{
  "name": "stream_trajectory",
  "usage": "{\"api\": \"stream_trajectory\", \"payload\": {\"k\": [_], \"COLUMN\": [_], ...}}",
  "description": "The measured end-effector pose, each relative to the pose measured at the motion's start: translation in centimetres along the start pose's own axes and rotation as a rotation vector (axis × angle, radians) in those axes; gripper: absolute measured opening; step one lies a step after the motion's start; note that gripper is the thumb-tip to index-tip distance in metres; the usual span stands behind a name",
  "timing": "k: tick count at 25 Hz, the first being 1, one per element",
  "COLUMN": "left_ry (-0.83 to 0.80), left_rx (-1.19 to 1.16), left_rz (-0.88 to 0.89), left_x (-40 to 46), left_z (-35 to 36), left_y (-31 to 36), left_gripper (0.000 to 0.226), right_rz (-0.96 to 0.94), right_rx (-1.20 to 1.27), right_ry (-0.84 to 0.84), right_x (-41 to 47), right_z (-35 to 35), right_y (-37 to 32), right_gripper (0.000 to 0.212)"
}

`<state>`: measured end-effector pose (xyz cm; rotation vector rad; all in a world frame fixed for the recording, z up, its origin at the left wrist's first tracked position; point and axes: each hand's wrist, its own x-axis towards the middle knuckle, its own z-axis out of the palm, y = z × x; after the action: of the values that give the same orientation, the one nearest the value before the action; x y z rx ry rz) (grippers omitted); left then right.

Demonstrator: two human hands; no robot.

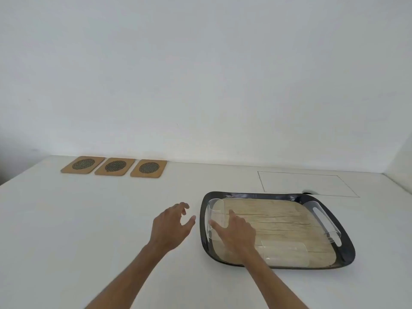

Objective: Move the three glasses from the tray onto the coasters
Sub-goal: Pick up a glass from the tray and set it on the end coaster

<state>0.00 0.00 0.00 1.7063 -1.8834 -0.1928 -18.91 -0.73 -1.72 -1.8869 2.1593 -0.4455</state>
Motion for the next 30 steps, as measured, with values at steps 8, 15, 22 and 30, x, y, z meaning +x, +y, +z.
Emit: {"api": "stream_trajectory", "payload": {"k": [8,15,22,30], "left_ry": [-0.023,-0.060,-0.186,-0.173], "left_rx": [-0.043,-0.073,0.040,-0.053], "left_rz": [0.008,0.134,0.476,0.595], "left_x": [0.2,1.2,4.6,7.8], "left_z": [0.8,1.2,0.8,-1.5], "left_y": [-1.4,-2.9,-2.3,-1.0], "left_gripper": [0.032,0.037,0.090,0.071], "right_rz": [0.198,0.280,0.218,0.020], "right_rx": [0.074,0.213,0.330,0.379], "right_ry": [-0.061,0.066,0.148,0.154], "right_x": [1.3,0.8,-0.9,0.2], "right_z": [1.5,1.0,-2.6,-5.9], "right_y": [-2.3,-2.9,-5.0,-6.0], "right_gripper": [0.064,0.063,0.067,0.066]}}
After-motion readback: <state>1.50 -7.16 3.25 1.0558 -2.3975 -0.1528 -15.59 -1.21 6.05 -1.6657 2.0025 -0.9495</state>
